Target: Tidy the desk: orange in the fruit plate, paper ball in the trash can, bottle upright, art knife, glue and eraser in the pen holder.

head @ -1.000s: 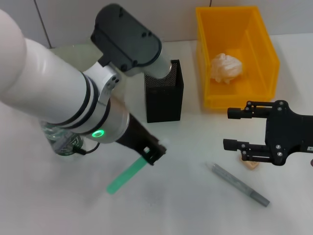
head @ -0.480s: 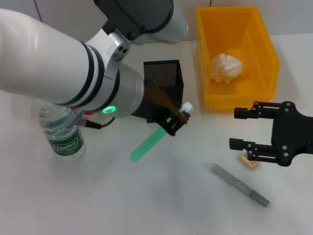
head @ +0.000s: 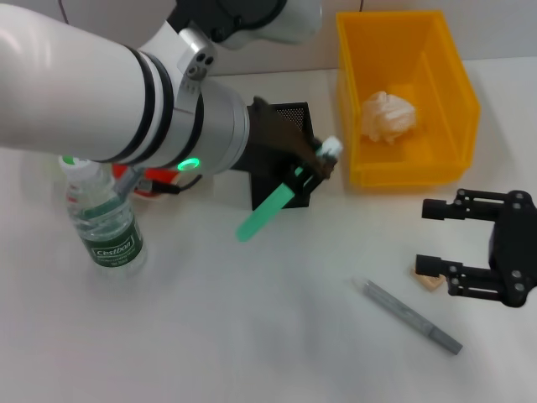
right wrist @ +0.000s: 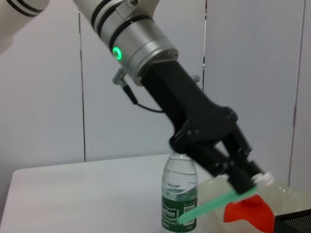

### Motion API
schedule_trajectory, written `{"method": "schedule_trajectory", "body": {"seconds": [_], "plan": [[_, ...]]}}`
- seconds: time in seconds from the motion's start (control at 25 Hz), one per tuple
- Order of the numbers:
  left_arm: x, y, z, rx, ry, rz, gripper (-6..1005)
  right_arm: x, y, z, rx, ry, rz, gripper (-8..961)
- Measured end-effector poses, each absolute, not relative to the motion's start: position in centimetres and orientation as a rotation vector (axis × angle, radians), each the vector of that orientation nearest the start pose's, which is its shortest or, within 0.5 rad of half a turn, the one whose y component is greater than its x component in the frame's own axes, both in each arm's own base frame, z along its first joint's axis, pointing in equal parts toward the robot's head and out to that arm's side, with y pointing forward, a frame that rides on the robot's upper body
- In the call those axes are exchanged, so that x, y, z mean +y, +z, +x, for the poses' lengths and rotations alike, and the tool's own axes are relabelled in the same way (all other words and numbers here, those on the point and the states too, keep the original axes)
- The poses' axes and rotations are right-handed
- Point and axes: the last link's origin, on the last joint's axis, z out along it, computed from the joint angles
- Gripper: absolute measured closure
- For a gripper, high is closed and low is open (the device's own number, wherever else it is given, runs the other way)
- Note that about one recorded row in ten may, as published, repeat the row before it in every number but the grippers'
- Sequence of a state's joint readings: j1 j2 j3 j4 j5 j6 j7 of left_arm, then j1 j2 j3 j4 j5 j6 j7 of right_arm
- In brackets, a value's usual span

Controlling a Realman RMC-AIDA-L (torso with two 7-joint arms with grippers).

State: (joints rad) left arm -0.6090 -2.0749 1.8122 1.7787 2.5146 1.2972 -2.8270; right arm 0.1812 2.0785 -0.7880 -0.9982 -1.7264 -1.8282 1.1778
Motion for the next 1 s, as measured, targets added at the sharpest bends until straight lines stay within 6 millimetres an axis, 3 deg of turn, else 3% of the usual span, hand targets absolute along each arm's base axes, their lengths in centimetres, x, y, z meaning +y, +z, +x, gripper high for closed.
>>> {"method": "schedule_trajectory", "body": {"seconds": [0.32,0.64,1.0], "plan": [[31.4,-2.8,-2.0,-0.239,-0.092,-2.650,810,22.7,6.9,28.7,0.188,0.864,-2.636,314],[31.8,-2.8,-3.0,-0.219,-0.149,-2.612,810,21.0,8.0,29.5,0.207,0.876,-2.609,314],[32.6,-3.3,-3.6,-0.174,-0.238,-2.552,811,20.8,8.1,29.6,0.223,0.879,-2.599,315]]}}
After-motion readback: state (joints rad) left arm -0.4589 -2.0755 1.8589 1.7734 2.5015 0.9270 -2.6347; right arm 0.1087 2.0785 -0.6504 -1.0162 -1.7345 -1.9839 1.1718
